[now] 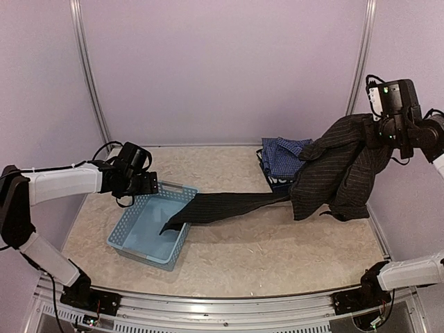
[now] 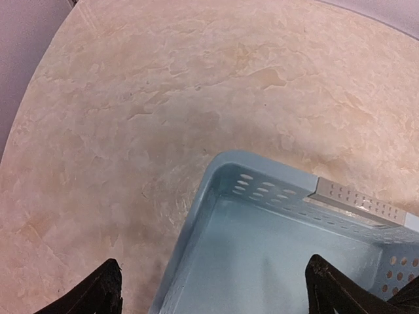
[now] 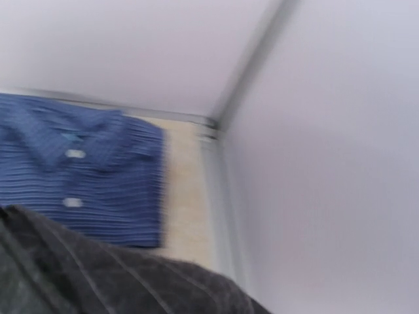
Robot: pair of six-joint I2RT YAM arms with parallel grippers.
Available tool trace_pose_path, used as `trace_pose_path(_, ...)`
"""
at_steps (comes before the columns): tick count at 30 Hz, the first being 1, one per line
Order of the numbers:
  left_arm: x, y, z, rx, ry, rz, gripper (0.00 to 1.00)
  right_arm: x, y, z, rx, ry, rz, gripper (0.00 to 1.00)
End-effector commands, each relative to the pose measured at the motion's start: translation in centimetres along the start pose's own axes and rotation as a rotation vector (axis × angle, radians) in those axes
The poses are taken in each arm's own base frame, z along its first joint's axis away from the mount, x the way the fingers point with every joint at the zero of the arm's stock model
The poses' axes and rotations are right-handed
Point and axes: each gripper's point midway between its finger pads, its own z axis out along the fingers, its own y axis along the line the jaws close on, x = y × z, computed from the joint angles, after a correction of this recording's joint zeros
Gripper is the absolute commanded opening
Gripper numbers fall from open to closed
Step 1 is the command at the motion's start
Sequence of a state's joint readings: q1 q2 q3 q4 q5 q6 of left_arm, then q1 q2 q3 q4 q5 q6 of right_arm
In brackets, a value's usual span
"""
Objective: Fold and stack the long sleeve shirts
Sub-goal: Move the bin to the corner of the board.
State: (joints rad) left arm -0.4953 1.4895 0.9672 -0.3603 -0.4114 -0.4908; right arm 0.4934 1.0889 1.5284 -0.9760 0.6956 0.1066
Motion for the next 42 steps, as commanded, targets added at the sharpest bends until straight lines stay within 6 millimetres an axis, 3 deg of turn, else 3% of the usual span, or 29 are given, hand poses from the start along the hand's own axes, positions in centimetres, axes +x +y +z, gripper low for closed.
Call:
trace_pose_path(1, 1.9, 2.1, 1.5, -0.082, 0.058, 0.014, 0.9, -0.3, -4.0, 0.2, 0.181, 0.038, 0.011, 0.0)
trace_pose_path(5, 3.0, 3.0, 2.5, -0.129, 0.093, 0.036, 0.82, -0.6, -5.0, 0.6, 0.232, 0.048, 0.022, 0.0)
trace_pose_path(8, 3.5, 3.6, 2.9, -0.163, 0.106, 0.051, 0.71, -0.3, -4.0, 1.4, 0.197, 0.062, 0.016, 0.0)
trace_pose_path(14, 4.2, 4.3, 4.2, -0.185, 0.136, 0.061, 0.48, 1.7, 1.9, 4.0, -0.056, 0.109, -0.008, 0.0)
trace_pose_path(22, 3.6, 5.1, 5.1, -0.166, 0.152, 0.032, 0.11, 6.5, 10.1, 6.3, -0.383, 0.197, -0.007, 0.0)
trace_pose_path(29, 1.6, 7.0, 6.4, -0.192, 0.138, 0.001, 0.03, 10.0, 15.8, 7.3, -0.603, 0.251, -0.005, 0.0)
trace_pose_path(37, -4.0, 10.3, 8.3, -0.264, 0.069, -0.012, 0.03, 10.1, 18.3, 8.0, -0.681, 0.247, -0.025, 0.0)
trace_pose_path(42, -5.4, 13.5, 10.5, -0.405, 0.101, 0.057, 0.03, 10.6, 19.4, 8.2, -0.718, 0.251, -0.031, 0.0)
